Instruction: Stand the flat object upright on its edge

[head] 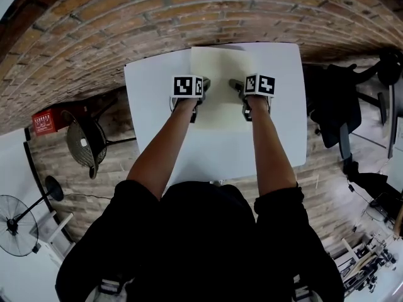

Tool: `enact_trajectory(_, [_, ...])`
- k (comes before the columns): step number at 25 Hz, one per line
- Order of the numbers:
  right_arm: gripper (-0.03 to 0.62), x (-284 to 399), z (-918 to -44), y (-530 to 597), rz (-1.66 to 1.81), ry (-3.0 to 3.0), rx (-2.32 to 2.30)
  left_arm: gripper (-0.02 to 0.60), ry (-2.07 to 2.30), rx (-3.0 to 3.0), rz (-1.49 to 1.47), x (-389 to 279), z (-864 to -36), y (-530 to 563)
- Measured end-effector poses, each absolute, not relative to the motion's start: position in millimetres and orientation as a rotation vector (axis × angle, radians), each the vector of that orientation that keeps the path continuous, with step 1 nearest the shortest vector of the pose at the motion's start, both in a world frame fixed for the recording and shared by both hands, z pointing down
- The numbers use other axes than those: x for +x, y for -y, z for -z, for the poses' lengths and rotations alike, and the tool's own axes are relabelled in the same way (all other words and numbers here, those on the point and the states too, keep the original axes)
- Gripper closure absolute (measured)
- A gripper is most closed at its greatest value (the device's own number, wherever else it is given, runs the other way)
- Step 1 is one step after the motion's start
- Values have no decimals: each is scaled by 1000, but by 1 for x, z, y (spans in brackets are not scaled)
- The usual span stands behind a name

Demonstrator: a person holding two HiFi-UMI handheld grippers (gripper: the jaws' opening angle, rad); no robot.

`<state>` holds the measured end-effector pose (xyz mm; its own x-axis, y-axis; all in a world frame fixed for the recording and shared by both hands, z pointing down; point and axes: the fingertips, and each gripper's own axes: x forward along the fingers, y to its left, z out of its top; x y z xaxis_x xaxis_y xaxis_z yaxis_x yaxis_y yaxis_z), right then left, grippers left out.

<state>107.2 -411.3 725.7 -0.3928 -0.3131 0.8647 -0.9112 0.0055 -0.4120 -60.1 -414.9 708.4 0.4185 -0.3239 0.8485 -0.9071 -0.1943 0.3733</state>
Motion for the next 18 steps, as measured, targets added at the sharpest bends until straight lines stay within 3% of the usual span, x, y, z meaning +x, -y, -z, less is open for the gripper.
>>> enact_trajectory(18, [192, 105, -692, 390, -1253, 1827, 1371, 250, 1128, 1786, -735, -61, -682, 392])
